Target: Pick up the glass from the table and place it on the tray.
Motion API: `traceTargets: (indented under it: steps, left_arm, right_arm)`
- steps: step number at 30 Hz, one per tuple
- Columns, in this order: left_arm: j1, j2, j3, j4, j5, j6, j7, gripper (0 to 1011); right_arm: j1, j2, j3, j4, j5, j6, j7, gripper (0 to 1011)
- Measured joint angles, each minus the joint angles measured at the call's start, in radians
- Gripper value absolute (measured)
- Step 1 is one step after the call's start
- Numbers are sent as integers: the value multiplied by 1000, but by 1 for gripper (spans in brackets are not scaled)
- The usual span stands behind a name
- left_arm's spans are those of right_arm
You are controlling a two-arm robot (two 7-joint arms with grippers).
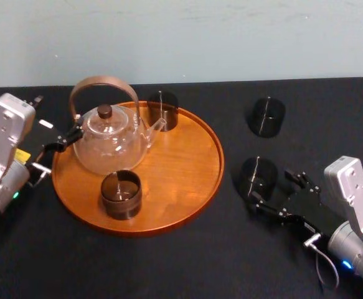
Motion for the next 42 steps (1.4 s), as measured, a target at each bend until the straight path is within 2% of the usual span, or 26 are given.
traceTargets:
  steps: [12, 25, 36, 42]
  left_arm:
    - [0, 0, 0, 0, 0, 0, 0, 1010]
    - [0, 0, 0, 0, 0, 0, 0, 1010]
    - [0, 0, 0, 0, 0, 0, 0, 1009]
    - [0, 0, 0, 0, 0, 0, 0, 1009]
  right_arm:
    - [39, -34, 3, 63, -13, 9, 38, 1002]
    - [107, -57, -22, 118, -20, 13, 76, 1003]
    - [188, -79, -53, 202, -26, 10, 101, 1003]
    - [203, -85, -59, 219, -14, 5, 119, 1002]
